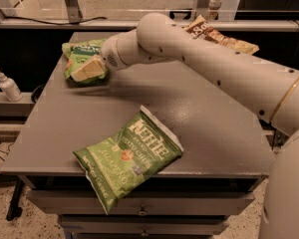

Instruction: Move green rice chip bag near brown chip bag

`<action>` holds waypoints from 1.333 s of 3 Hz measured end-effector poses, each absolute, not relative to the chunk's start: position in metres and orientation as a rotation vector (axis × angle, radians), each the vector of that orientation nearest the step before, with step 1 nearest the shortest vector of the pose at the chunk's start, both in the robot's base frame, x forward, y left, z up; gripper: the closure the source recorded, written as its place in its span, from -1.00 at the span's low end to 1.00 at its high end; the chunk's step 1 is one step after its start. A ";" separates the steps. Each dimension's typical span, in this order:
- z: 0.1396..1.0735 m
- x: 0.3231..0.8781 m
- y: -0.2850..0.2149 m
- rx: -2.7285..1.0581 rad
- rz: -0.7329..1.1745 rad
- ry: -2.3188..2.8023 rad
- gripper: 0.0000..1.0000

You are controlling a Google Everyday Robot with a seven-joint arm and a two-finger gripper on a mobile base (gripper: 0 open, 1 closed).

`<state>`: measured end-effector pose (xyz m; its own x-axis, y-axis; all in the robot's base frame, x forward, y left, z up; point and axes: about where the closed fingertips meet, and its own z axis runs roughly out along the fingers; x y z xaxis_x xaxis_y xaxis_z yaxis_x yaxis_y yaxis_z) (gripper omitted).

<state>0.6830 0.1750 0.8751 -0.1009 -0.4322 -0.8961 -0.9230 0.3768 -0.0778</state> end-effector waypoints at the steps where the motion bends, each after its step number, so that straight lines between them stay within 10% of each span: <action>1: 0.877 0.686 0.162 -1.175 0.647 1.703 -0.19; 4: 0.860 0.669 0.136 -1.158 0.628 1.779 1.00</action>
Offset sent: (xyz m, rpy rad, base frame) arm -0.0015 -0.0523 -0.0034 -0.0107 0.0115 -0.0901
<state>0.6694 0.1355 0.8598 -0.1616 -0.4453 -0.8807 -0.8995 0.4336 -0.0542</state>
